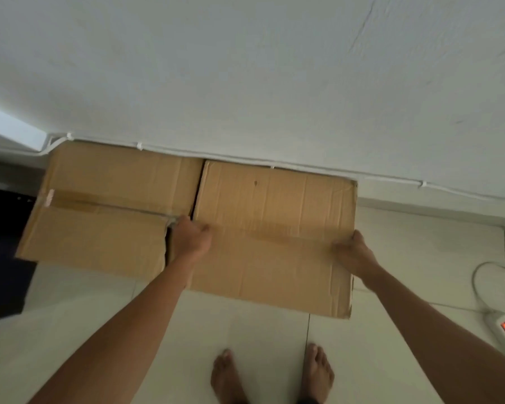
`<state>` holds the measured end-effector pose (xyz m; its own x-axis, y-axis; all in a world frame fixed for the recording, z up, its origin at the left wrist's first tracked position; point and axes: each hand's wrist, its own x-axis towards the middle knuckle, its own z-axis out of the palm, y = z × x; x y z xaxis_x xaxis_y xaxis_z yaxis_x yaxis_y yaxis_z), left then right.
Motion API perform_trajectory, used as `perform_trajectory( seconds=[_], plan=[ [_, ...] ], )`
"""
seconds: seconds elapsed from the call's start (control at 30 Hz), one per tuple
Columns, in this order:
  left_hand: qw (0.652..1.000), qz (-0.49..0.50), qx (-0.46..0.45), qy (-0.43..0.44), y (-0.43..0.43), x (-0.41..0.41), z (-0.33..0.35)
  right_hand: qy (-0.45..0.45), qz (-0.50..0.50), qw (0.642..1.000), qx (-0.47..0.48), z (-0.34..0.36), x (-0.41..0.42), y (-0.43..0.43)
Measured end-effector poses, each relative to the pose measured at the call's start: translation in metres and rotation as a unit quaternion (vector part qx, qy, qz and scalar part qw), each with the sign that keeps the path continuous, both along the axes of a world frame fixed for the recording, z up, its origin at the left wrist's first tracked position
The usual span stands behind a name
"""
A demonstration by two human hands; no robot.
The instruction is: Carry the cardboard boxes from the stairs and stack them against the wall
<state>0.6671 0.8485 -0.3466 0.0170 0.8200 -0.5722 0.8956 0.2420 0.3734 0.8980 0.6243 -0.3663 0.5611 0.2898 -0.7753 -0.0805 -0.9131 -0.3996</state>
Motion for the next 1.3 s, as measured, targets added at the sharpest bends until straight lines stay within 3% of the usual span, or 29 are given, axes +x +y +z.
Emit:
perform_trajectory(
  seconds=[0.17,0.43,0.6,1.0,1.3],
  plan=[
    [0.997,-0.027,-0.068,0.019,-0.014,-0.024,0.052,-0.064,0.064,0.995,-0.036,0.051,-0.035,0.015],
    [0.990,-0.030,-0.137,0.025,-0.029,-0.067,0.164,-0.009,0.159,0.987,-0.032,0.176,-0.076,0.048],
    [0.993,-0.038,-0.108,-0.001,-0.043,-0.091,0.256,-0.034,0.290,0.956,-0.024,0.271,-0.112,0.061],
    [0.994,-0.036,-0.076,-0.075,-0.043,-0.169,0.430,-0.072,0.432,0.899,0.008,0.451,-0.190,0.111],
    [0.996,-0.036,0.023,-0.075,-0.036,-0.211,0.509,-0.170,0.566,0.806,0.021,0.522,-0.232,0.143]
  ],
)
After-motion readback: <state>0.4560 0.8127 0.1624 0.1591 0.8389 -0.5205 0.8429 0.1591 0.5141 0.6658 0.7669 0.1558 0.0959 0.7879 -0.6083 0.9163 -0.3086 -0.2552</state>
